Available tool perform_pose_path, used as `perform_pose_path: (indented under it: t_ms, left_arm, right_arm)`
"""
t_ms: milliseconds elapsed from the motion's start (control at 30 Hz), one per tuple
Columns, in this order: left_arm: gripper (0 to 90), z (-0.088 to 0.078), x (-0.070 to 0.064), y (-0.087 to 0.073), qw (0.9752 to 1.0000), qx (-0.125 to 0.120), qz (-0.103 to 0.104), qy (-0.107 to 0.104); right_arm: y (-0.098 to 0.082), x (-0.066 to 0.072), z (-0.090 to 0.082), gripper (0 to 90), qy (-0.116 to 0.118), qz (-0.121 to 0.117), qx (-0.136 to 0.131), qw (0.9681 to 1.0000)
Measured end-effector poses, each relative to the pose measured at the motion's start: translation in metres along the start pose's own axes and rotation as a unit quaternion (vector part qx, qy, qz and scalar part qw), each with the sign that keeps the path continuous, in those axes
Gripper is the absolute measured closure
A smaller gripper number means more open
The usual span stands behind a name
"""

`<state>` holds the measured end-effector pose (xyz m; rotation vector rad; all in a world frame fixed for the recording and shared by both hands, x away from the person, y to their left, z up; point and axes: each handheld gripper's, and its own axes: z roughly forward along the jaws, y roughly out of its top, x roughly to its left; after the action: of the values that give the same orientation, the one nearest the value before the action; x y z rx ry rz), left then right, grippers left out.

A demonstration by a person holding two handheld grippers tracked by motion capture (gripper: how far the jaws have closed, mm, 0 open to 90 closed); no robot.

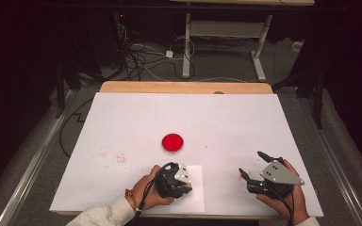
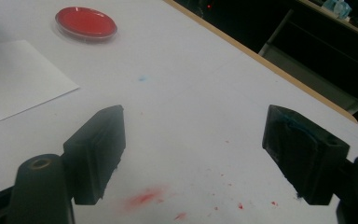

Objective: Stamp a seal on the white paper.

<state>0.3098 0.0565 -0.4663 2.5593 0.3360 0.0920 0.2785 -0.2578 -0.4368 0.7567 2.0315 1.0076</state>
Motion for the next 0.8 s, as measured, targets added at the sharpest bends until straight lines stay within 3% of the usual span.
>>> perform_pose_path:
  t_ms: [100, 600, 800]
  left_arm:
    - [73.4, 0.000, 0.002, -0.001, 1.0000, -0.003, -0.004, -0.007]
    - [73.5, -0.001, 0.000, 0.002, 1.0000, 0.003, -0.001, -0.002]
    - [73.5, -0.011, 0.000, 0.004, 0.9999, -0.014, -0.004, -0.004]
  right_arm:
    - [0.000, 0.000, 0.001, 21.8, 0.000, 0.000, 0.001, 1.0000]
    - [0.000, 0.000, 0.004, 21.8, 0.006, -0.001, 0.006, 1.0000]
    - [0.000, 0.000, 0.003, 21.8, 0.006, -0.003, 0.005, 1.0000]
